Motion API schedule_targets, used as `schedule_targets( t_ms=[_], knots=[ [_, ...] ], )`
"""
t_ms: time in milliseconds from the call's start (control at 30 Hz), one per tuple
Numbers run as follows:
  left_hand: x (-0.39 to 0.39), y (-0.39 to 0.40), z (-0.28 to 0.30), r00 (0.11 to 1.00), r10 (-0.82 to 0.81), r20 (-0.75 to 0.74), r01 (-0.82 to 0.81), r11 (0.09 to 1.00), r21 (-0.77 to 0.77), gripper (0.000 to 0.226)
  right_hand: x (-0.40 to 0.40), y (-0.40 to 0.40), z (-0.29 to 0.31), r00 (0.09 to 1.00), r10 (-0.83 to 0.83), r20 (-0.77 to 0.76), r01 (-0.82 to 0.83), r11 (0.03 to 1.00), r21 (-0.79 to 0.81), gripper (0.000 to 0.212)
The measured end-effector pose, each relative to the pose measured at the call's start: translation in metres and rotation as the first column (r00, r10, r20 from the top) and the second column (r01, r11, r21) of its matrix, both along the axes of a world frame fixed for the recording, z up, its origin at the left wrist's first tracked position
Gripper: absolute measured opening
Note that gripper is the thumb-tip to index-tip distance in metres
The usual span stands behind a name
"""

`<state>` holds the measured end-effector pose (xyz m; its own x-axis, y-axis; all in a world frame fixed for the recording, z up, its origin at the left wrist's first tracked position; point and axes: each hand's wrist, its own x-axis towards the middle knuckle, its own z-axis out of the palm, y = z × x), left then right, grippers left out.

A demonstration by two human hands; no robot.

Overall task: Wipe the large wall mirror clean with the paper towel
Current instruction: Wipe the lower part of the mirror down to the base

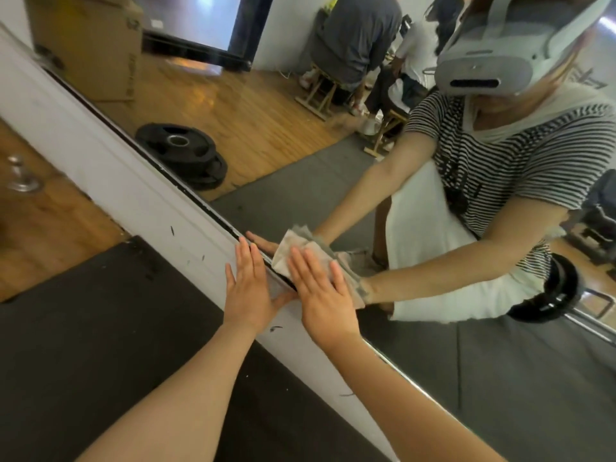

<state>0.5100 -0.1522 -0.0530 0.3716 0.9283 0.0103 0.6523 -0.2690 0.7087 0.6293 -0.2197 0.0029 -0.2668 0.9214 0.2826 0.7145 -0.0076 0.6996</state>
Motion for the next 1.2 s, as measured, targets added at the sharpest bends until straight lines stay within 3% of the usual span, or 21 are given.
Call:
schedule_targets(
  t_ms=[167, 333, 500, 633, 867, 1033, 1200],
  knots=[
    [-0.012, 0.003, -0.003, 0.984, -0.038, -0.175, 0.054, 0.995, 0.088, 0.110, 0.002, -0.004, -0.009, 0.999, -0.029, 0.021, 0.031, 0.997, -0.076, 0.077],
    [-0.006, 0.000, 0.003, 0.996, -0.019, -0.090, 0.027, 0.996, 0.086, 0.103, 0.011, -0.005, 0.001, 0.998, 0.049, 0.050, -0.044, 0.994, -0.099, 0.081],
    [-0.011, 0.008, 0.008, 0.997, -0.013, -0.077, 0.019, 0.997, 0.073, 0.107, 0.015, 0.001, 0.057, 0.992, 0.125, -0.005, -0.124, 0.987, 0.101, 0.063],
    [-0.019, 0.019, 0.019, 0.996, -0.016, -0.086, 0.019, 0.999, 0.041, 0.110, 0.013, 0.014, 0.132, 0.980, 0.178, -0.087, -0.141, 0.934, 0.328, 0.064],
    [-0.021, 0.023, 0.023, 0.984, -0.025, -0.174, 0.035, 0.998, 0.058, 0.111, -0.002, 0.033, 0.198, 0.974, 0.168, -0.151, -0.043, 0.793, 0.607, 0.060],
    [-0.020, 0.024, 0.016, 0.994, -0.018, -0.106, 0.026, 0.997, 0.075, 0.112, -0.020, 0.060, 0.215, 0.974, 0.135, -0.184, 0.040, 0.692, 0.721, 0.062],
    [-0.019, 0.025, 0.010, 0.997, -0.015, -0.075, 0.020, 0.997, 0.073, 0.110, -0.035, 0.074, 0.172, 0.981, 0.110, -0.162, -0.001, 0.830, 0.558, 0.068]
  ],
)
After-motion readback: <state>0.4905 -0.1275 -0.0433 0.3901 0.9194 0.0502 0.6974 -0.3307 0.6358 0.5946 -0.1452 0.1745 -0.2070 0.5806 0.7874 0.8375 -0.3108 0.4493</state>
